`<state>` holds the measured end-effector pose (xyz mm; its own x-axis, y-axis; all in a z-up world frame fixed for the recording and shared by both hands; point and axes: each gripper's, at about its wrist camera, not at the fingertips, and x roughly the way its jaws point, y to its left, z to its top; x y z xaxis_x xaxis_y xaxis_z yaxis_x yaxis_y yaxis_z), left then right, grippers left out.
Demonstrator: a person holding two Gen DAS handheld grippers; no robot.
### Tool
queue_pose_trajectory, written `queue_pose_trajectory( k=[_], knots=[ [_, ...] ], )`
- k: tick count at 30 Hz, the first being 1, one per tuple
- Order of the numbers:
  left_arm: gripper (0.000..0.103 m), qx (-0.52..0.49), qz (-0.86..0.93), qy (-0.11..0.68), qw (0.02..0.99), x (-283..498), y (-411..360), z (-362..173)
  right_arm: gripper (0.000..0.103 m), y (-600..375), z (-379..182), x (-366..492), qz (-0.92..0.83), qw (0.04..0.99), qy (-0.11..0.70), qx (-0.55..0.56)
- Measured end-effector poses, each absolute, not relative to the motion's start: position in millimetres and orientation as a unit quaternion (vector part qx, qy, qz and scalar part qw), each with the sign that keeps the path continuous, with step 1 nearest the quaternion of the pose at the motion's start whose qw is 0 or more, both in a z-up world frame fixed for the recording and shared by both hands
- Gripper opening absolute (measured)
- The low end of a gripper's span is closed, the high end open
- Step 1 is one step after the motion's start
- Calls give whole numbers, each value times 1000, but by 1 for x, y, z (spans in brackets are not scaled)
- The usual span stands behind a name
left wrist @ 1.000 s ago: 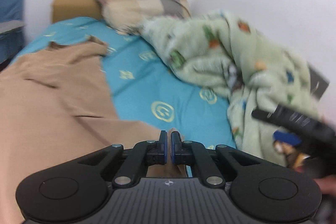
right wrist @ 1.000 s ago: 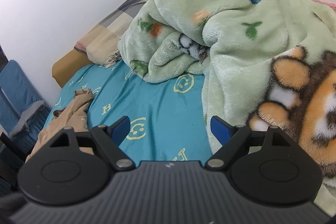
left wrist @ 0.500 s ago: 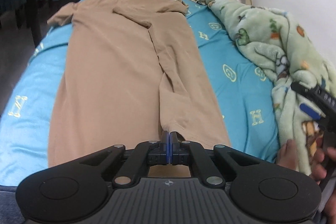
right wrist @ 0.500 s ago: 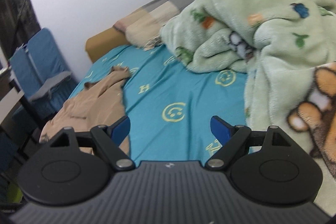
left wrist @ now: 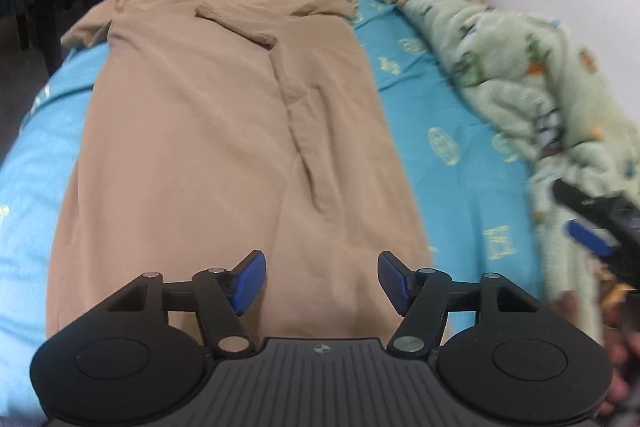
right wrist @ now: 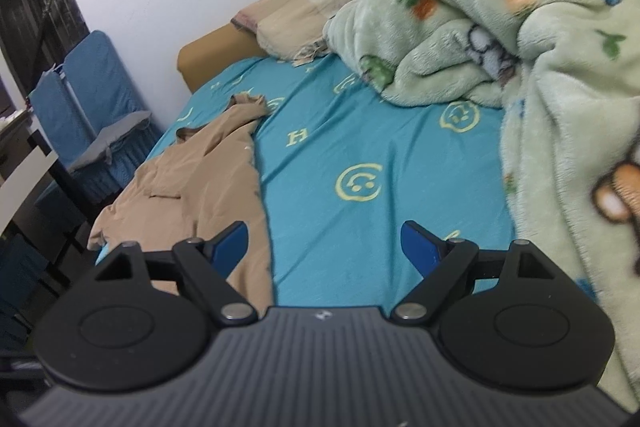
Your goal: Fold clothes
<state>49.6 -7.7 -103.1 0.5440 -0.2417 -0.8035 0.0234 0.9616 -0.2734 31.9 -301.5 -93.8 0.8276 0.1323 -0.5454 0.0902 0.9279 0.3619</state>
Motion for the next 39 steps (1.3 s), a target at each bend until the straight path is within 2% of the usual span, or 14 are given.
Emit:
queue_pose_trajectory(
  k=[3, 5, 6, 7, 17, 18, 20, 22, 24, 26, 28, 39],
  knots=[
    [54, -99, -66, 494, 861, 64, -17, -117, 85, -296, -95, 32, 22, 938, 290, 187],
    [39, -90, -63, 495, 862, 67, -20, -121, 85, -293, -95, 30, 30, 940, 282, 187],
    [18, -88, -61, 494, 863, 67, -20, -122, 85, -292, -94, 29, 35, 941, 278, 188],
    [3, -90, -66, 498, 860, 64, -21, -122, 85, -291, -93, 29, 38, 942, 273, 189],
    [5, -72, -60, 462, 882, 26, -24, -98, 85, -285, -84, 22, 62, 949, 247, 188],
    [8, -68, -62, 456, 885, 25, -26, -94, 85, -284, -82, 19, 64, 950, 242, 188],
    [23, -61, -66, 444, 891, 21, -30, -86, 85, -280, -76, 12, 68, 952, 233, 188],
    [48, -55, -71, 429, 899, 16, -33, -73, 85, -276, -68, 2, 76, 953, 220, 195],
    [64, -44, -68, 406, 910, 9, -39, -52, 85, -272, -55, -7, 80, 954, 207, 199],
    [68, -39, -69, 378, 922, 2, -43, -28, 85, -270, -38, -15, 78, 958, 190, 201],
    [82, -35, -78, 353, 932, -9, -42, -4, 85, -266, -18, -23, 76, 962, 171, 198],
    [99, -44, -97, 235, 966, -69, -3, 121, 85, -227, 83, -60, 67, 973, 164, 151]
  ],
)
